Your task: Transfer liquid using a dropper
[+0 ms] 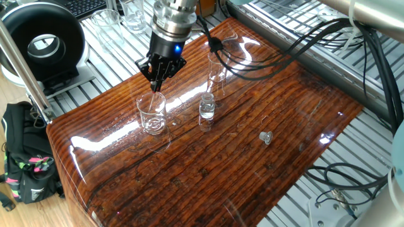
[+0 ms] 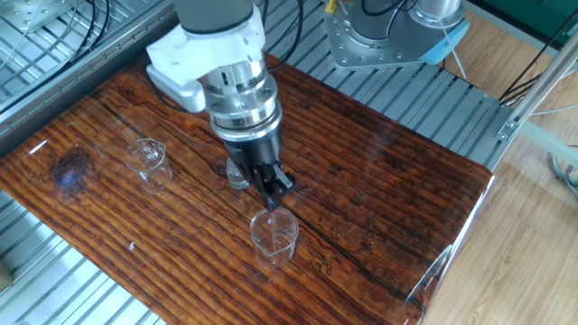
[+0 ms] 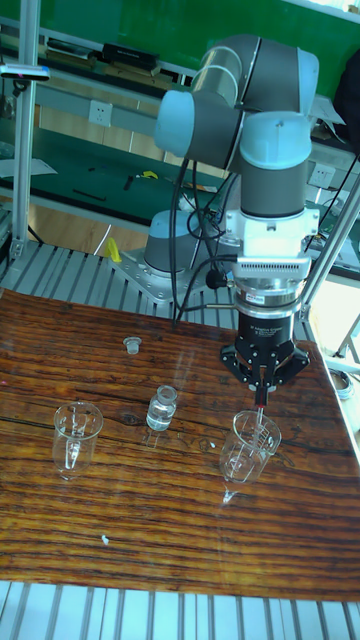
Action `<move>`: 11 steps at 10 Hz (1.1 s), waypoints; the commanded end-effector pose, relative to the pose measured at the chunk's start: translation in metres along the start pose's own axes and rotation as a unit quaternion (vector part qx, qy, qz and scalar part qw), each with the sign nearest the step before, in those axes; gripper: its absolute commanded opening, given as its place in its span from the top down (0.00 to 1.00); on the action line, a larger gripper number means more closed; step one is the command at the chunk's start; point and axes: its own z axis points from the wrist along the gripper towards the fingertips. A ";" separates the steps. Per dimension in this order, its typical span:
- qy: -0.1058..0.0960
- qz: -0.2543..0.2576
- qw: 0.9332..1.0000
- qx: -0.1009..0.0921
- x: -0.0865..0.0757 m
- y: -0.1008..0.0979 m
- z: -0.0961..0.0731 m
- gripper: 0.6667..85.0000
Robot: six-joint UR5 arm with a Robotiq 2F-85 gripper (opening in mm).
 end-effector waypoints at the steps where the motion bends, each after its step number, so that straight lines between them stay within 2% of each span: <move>1: 0.002 0.001 1.000 0.004 0.003 -0.001 0.009 0.99; 5: -0.004 -0.005 1.000 0.014 0.006 -0.003 0.019 0.99; 7: -0.008 -0.005 1.000 0.012 0.005 -0.001 0.025 0.99; 9: -0.015 -0.007 1.000 0.009 0.001 0.001 0.025 0.99; 10: -0.012 -0.009 1.000 0.008 0.003 0.001 0.025 0.99; 11: -0.016 -0.013 1.000 0.013 0.001 -0.002 0.025 0.99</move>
